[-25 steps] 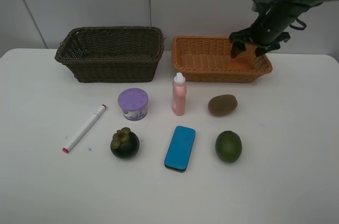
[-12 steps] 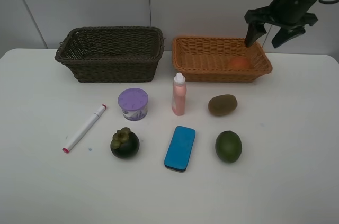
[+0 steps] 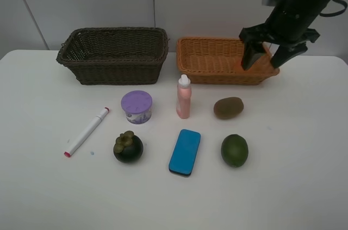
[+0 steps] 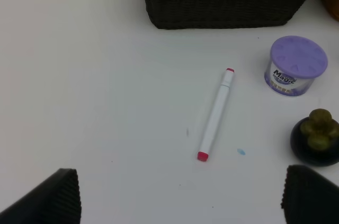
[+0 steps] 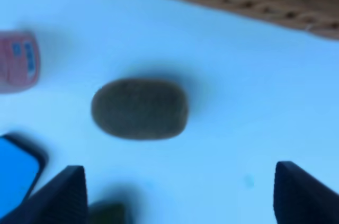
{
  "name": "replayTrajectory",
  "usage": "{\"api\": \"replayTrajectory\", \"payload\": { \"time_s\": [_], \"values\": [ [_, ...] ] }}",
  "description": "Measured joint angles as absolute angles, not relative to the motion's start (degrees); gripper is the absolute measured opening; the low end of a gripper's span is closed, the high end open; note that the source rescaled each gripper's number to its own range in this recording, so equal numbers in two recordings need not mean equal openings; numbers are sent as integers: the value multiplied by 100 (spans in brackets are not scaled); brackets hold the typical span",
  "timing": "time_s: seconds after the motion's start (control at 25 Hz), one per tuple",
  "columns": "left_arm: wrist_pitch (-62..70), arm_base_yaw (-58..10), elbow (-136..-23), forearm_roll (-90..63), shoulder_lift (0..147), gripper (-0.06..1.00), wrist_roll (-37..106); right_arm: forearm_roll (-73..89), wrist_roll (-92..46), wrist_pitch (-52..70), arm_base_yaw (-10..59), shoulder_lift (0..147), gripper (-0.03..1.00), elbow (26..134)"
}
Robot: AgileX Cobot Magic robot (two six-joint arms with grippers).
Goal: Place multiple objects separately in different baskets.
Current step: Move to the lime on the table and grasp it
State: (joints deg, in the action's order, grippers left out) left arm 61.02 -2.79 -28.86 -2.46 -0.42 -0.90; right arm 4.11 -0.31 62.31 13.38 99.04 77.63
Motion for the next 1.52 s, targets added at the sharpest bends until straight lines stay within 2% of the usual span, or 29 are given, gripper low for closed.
{"api": "replayTrajectory", "payload": {
  "time_s": [0.32, 0.64, 0.96, 1.52],
  "values": [
    [6102, -279, -2886, -246, -42, 100, -90, 822, 853, 5339, 1731, 9091, 77, 6071],
    [6102, -279, -2886, -246, -42, 100, -90, 917, 1691, 4721, 2431, 8981, 77, 5015],
    [6102, -279, -2886, -246, -42, 100, -90, 904, 2958, 4108, 2776, 8981, 77, 4645],
    [6102, -279, -2886, -246, -42, 100, -90, 1011, 3021, 3872, 2775, 9593, 77, 4579]
  ]
}}
